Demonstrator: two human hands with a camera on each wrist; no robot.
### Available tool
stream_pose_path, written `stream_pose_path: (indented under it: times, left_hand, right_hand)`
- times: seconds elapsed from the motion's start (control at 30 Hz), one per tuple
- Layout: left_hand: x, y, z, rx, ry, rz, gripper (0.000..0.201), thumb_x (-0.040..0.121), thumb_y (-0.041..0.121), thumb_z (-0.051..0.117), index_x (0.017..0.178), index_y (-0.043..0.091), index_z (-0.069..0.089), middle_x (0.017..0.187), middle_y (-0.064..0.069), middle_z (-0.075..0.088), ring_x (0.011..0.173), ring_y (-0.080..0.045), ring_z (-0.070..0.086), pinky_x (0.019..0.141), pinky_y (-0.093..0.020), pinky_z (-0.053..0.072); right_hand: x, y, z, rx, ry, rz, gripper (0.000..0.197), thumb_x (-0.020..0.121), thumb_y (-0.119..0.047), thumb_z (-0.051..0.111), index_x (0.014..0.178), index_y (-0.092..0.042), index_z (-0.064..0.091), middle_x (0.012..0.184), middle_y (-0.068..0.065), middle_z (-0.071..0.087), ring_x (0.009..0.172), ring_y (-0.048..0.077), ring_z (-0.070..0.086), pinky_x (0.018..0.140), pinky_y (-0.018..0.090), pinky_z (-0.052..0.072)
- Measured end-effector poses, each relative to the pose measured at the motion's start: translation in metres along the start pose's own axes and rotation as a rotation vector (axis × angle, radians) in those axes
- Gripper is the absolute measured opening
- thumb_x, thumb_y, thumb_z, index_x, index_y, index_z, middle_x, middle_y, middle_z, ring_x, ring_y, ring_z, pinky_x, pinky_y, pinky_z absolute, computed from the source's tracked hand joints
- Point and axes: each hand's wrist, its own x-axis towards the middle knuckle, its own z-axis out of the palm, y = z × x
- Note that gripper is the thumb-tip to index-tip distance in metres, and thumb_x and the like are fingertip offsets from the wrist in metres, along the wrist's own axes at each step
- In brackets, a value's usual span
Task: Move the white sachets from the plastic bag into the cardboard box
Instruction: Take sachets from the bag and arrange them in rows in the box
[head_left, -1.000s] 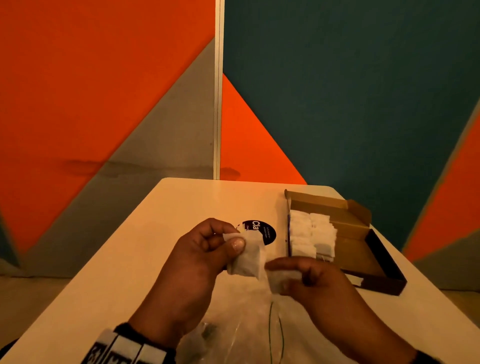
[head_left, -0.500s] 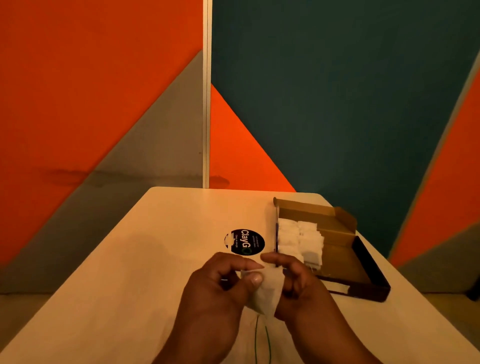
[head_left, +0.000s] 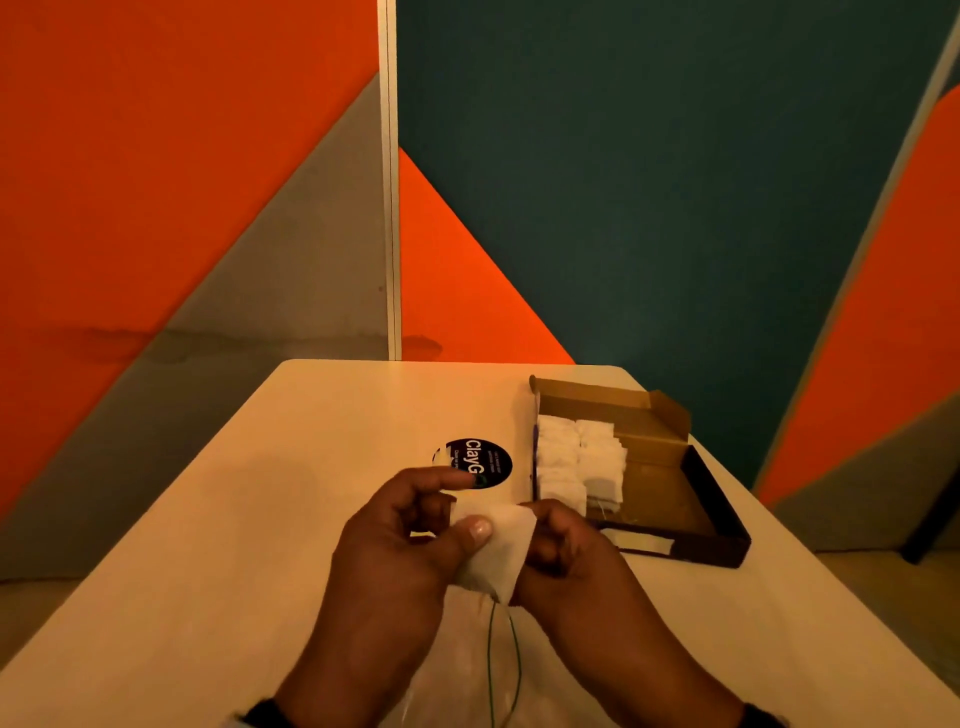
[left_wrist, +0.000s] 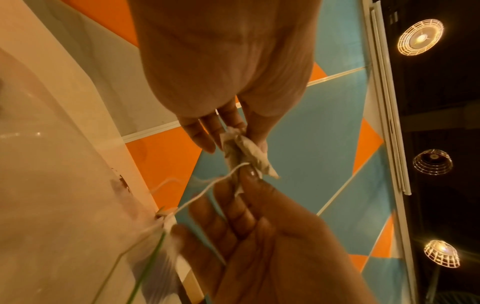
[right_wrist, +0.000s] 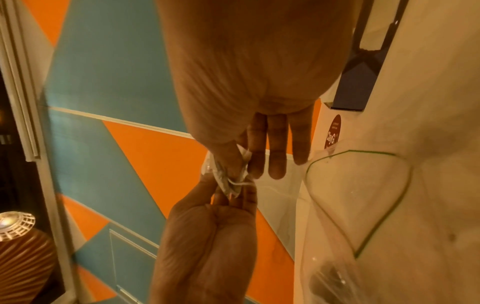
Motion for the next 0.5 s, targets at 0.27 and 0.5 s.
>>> stream_pose_path:
  times: [0.27, 0.5]
  left_hand:
    - [0.002, 0.018, -0.009, -0.065, -0.015, 0.056, 0.032, 0.08, -0.003, 0.073, 0.094, 0.025, 0.07, 0.084, 0.005, 0.064, 0.071, -0.013, 0.072, 0.059, -0.023, 0.058]
    - [-0.007, 0.02, 0.005, -0.019, -0.086, 0.091, 0.034, 0.078, -0.006, 0.074, 0.085, 0.027, 0.07, 0.078, 0.001, 0.069, 0.073, -0.009, 0.069, 0.067, -0.024, 0.058]
  right_hand:
    - [-0.008, 0.002, -0.024, -0.191, -0.015, 0.001, 0.032, 0.083, -0.021, 0.075, 0.102, -0.044, 0.061, 0.102, -0.022, 0.067, 0.099, 0.001, 0.062, 0.088, 0.024, 0.053]
    - [-0.012, -0.004, -0.015, 0.065, -0.051, 0.038, 0.019, 0.084, -0.023, 0.072, 0.099, -0.034, 0.071, 0.096, -0.016, 0.075, 0.095, 0.01, 0.07, 0.084, 0.029, 0.056]
